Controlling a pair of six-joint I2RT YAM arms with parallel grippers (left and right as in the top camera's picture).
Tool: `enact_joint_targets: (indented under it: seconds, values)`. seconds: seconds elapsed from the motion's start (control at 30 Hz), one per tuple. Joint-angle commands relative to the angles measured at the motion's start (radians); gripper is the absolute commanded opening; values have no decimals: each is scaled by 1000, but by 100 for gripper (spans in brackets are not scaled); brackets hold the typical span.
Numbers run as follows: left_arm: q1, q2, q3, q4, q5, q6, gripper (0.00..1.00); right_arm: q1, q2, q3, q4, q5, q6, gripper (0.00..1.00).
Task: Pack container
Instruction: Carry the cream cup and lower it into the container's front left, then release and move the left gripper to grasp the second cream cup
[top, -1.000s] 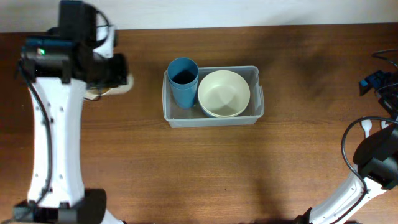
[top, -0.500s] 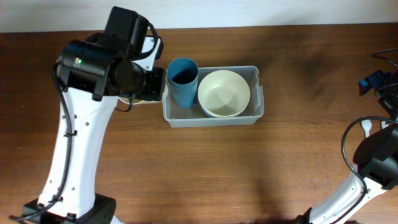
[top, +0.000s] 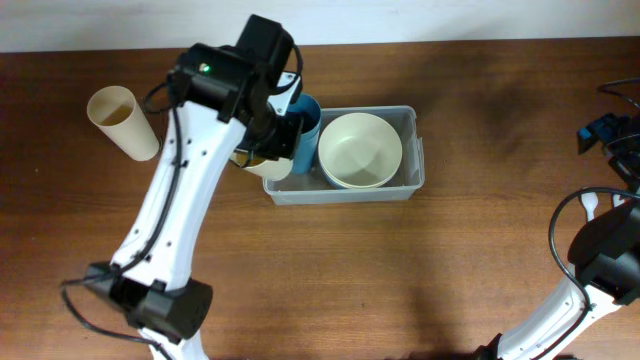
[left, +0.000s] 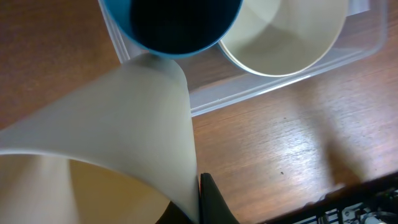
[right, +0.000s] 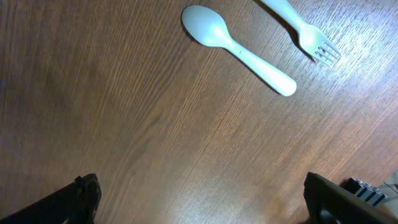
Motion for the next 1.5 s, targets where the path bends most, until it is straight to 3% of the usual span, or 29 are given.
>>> enact_joint_targets:
  seconds: [0.0,0.23,0.67,0.87,1.3,1.47]
  values:
    - [-2,26,7,10,24,-5,2,3,3,-4,1,15,5,99]
    - [-2,42,7,70,90,26,2,3,3,-4,0,15,5,99]
    - [-3,44,7,27,89,26,2,3,3,-4,1,15,5,99]
    - [-3,44,6,13,89,30,18,3,3,-4,1,15,5,99]
    - [40,43,52,96,78,40,32,3,3,-4,1,15,5,99]
    - [141,43,157,84,2,40,52,3,3,-4,1,15,5,99]
